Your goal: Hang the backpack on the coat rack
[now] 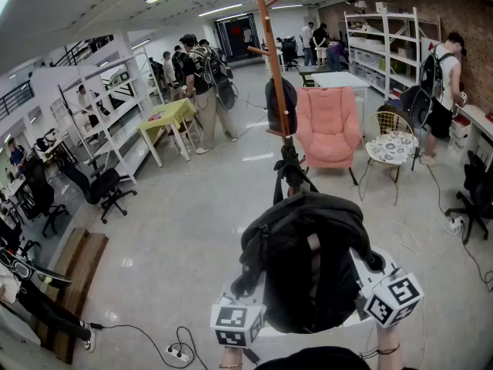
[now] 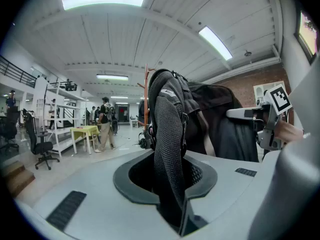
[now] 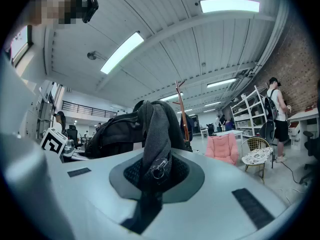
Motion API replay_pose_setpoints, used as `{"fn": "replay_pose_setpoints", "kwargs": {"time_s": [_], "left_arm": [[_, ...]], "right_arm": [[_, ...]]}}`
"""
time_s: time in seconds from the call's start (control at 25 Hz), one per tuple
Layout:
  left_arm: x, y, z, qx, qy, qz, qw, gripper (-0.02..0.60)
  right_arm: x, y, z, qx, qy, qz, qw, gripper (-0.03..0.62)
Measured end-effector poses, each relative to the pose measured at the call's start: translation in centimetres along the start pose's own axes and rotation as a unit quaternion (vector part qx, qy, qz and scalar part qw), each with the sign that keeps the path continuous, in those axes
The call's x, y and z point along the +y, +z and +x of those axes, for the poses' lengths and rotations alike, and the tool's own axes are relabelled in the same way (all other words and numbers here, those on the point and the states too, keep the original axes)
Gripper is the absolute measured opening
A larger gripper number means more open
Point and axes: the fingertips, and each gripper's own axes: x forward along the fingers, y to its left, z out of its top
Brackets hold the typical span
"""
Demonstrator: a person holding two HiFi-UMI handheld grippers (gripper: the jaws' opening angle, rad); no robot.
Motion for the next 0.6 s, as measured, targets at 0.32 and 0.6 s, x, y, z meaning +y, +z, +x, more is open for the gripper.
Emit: {"fn": "replay_pose_setpoints", "kwargs": {"time_s": [0.32, 0.6], "left_arm": [[0.0, 0.1, -0.5, 0.003, 0.000, -0.002, 1.0000, 0.092], [-0.5, 0.3, -1.5, 0.005, 0.009, -0.005, 0.9999, 0.092]], "right_arm": [[0.2, -0.2, -0.3, 0.003, 0.000, 0.001, 1.000, 0.032], [0.4, -0.2, -0.9, 0.005, 0.005, 0.014, 1.000, 0.032]]}}
